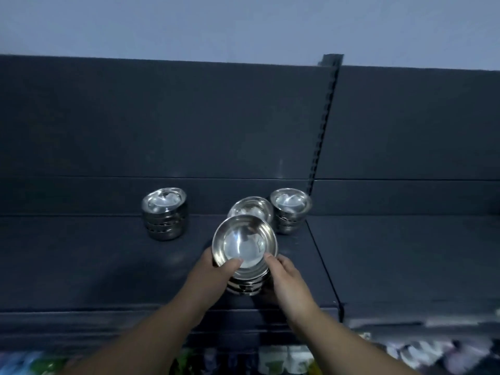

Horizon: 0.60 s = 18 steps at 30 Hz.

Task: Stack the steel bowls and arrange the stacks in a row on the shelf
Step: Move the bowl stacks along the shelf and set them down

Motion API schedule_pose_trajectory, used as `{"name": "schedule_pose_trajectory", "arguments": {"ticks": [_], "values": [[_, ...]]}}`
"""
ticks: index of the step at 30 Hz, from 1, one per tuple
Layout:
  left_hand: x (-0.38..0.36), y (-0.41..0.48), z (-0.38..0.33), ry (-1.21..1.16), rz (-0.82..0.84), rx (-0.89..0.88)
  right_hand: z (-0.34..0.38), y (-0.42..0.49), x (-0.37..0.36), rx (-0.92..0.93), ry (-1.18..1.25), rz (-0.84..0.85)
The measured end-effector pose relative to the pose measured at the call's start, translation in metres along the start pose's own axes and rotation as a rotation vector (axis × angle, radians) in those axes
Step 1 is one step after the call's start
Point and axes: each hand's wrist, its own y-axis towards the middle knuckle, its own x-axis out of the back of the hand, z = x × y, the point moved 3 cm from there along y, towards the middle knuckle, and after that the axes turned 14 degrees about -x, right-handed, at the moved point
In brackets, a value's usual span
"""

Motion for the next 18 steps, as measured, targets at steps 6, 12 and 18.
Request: {"name": "schedule_pose_trajectory", "arguments": {"ticks": [6,12,18], "values": [[-0.152,-0.048,-0.042,-0.077,0.134,-0.012,-0.038,-0.059,0.153,-0.014,0.123,-0.145],[-0.315,-0.104,-0.081,-0.171,0.374,-0.023,-0.079,-0.117,0.319,-0.015,0.2,-0.307],[-0.443,-0.132,-0.106,-0.208,0.525,-0.027,-0.109,-0.15,0.444,-0.046,0.279,-0.452]]}}
